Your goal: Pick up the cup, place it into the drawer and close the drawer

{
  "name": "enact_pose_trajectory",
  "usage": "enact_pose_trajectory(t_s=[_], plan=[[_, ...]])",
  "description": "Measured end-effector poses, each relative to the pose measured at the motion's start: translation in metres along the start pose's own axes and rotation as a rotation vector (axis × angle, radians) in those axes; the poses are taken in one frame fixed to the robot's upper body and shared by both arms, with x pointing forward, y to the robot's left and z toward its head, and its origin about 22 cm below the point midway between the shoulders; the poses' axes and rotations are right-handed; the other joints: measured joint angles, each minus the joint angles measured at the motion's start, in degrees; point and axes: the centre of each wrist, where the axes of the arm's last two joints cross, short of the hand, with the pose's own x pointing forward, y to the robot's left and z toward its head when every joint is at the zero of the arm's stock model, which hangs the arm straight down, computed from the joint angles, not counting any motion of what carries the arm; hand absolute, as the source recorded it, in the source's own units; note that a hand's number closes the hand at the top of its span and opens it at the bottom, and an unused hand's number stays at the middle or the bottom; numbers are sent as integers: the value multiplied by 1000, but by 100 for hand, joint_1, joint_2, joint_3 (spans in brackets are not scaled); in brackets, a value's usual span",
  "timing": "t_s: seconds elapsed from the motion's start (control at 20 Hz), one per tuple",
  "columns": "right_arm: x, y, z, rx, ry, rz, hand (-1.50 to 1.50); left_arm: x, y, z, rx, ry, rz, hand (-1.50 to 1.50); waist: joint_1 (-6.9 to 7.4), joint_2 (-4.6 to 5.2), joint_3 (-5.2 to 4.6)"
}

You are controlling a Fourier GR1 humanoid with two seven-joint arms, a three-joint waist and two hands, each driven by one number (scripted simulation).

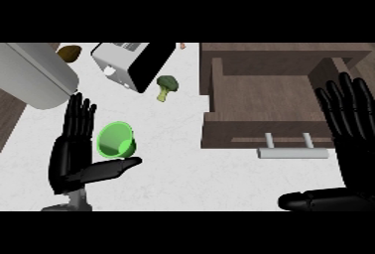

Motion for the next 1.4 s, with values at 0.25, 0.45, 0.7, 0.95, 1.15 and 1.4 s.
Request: enact_pose_trajectory(t_s=[0.25, 0.45, 0.7, 0.95, 1.15, 1.4], plan=[[0, 5, -6, 9, 4, -3, -150, -24, 20, 2, 14, 23, -18, -150, 4, 3, 0], [6, 6, -9, 11, 4, -4, -150, -44, 27, 11, 15, 45, -22, -150, 5, 2, -1], [3, 14, -16, 13, 9, -4, -150, -68, 41, 9, 21, 73, -24, -150, 2, 4, -2], [4, 12, -9, 26, 9, -8, -150, -90, 42, 10, 29, 74, -26, -150, -3, -1, 6], [7, 3, -7, 21, 3, -12, -150, -101, 49, 5, 43, 57, -30, -150, -5, -11, 21], [5, -1, -11, 23, 9, -10, -150, -122, 58, 14, 63, 77, -26, -150, -4, -2, 9]])
